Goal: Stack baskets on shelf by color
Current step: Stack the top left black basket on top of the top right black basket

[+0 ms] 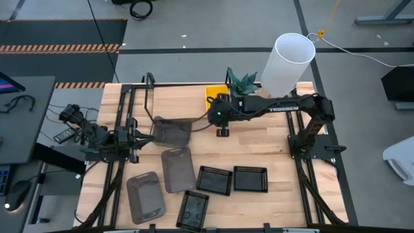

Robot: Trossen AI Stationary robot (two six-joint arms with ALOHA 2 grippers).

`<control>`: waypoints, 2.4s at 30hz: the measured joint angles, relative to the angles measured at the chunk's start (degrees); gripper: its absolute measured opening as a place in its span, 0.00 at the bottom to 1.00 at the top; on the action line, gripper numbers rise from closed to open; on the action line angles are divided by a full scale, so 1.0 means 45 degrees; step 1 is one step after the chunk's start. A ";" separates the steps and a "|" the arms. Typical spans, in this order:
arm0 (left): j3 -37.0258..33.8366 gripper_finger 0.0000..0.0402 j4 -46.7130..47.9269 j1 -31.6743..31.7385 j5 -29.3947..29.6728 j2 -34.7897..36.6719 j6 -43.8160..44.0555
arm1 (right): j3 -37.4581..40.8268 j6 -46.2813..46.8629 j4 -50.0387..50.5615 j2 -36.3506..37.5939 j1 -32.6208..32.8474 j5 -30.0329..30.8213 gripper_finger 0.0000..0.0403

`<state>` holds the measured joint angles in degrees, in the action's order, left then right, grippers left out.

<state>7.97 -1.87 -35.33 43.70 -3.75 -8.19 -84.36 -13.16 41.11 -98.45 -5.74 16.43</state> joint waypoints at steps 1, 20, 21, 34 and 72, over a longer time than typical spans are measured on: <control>0.0000 0.08 -0.0005 0.0005 -0.0001 0.0003 0.0002 | 0.0000 0.0039 -0.0087 0.0104 0.0170 -0.0006 0.36; 0.0000 0.08 -0.0005 0.0003 0.0000 0.0000 -0.0002 | -0.0019 0.1628 -0.0315 0.0342 0.3460 -0.1981 0.36; 0.0000 0.08 0.0000 0.0001 -0.0001 0.0000 0.0000 | -0.0019 0.1832 -0.0125 0.0288 0.3579 -0.2197 0.36; 0.0000 0.07 0.0000 0.0000 0.0001 0.0000 0.0001 | 0.1531 0.4160 0.0406 0.0221 0.4981 -0.2911 0.39; 0.0000 0.07 0.0000 0.0000 -0.0003 0.0000 0.0002 | 0.2676 0.6794 -0.3856 -0.2853 0.4649 -0.3123 0.16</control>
<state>7.97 -1.87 -35.33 43.68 -3.75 -8.19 -72.31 17.41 23.76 -111.30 15.18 2.37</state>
